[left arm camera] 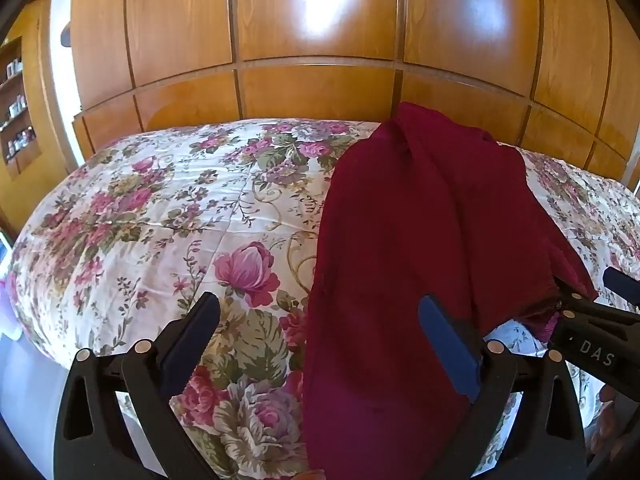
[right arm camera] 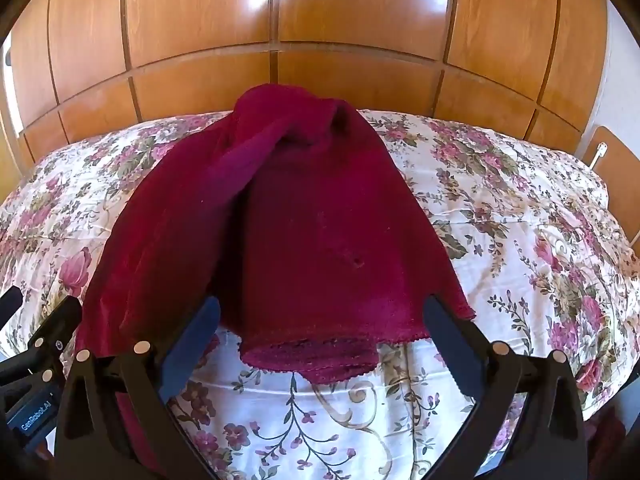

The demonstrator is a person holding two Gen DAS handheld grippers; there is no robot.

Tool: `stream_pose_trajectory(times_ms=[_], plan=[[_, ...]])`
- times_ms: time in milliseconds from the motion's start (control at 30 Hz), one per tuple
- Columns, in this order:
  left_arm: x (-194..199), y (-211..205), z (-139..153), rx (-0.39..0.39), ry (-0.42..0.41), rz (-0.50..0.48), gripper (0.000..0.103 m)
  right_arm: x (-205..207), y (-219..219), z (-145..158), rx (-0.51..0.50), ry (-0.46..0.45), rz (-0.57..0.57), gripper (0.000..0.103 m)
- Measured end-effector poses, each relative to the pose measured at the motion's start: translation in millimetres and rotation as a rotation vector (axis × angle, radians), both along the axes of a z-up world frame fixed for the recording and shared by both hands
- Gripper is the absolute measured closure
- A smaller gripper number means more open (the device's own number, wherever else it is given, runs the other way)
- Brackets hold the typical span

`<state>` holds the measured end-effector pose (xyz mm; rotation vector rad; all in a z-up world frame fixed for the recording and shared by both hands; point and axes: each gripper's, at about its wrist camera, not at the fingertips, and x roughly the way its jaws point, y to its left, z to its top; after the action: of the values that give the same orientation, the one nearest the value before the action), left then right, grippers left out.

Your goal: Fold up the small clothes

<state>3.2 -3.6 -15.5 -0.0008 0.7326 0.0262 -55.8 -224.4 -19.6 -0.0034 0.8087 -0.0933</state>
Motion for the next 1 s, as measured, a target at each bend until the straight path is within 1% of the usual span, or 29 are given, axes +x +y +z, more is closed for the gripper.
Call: stream_pose_trajectory(times_ms=[233,633,1000], plan=[[-1,4,3,0.009,-0.011,0.018,0.005,-1,-1,1,0.009,0.001,0.000,0.002],[2,8,4,0.002,-0.002,0.030,0.005,-1,1,5,0.024,0.007,0.004,0.002],[1,9,3,0.002,0.003,0.028,0.004,0,-2,11,0.073,-0.003,0.020,0.002]])
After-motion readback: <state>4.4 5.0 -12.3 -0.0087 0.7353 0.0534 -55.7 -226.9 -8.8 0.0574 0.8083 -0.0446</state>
